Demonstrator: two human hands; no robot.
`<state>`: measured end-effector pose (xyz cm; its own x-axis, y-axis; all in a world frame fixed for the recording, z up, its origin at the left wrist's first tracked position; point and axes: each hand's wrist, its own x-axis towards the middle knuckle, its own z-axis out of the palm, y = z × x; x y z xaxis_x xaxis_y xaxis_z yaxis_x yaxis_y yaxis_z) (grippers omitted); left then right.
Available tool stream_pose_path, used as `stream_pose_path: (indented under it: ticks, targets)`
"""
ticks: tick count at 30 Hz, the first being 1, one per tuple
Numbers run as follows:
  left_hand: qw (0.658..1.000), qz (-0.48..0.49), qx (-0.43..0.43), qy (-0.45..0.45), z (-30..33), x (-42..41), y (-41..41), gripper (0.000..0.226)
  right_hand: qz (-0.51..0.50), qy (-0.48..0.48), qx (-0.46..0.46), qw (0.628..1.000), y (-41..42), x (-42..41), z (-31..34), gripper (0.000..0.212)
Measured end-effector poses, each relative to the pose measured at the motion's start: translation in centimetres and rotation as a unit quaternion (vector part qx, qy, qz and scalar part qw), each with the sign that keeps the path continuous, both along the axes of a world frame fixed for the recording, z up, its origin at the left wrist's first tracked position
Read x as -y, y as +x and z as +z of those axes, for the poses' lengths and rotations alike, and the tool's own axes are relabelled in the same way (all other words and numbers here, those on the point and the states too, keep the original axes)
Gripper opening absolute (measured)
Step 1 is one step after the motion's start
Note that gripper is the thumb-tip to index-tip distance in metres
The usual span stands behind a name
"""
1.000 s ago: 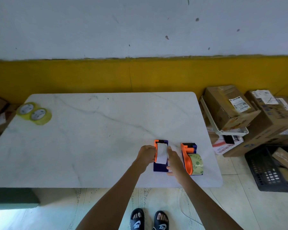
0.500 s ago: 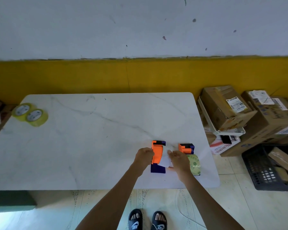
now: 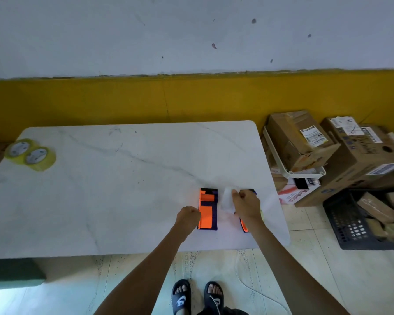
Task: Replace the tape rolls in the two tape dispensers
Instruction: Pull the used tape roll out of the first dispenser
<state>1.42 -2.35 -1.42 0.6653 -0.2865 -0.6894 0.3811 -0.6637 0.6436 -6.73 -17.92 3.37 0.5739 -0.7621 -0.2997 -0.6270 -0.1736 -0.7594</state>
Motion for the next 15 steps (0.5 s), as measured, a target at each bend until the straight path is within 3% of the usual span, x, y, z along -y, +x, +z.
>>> stream_pose_path:
  ticks: [6,15]
  targets:
    - [0.998,0.05,0.012,-0.025,0.8,-1.3,1.5,0.016,0.045,0.02,0.036,0.998,1.2,-0.1,1.7,0.037]
    - [0.982,0.102,0.112,-0.109,7.6,-6.0,5.2,0.016,0.147,0.091,0.064,0.983,5.8,-5.3,4.7,0.035]
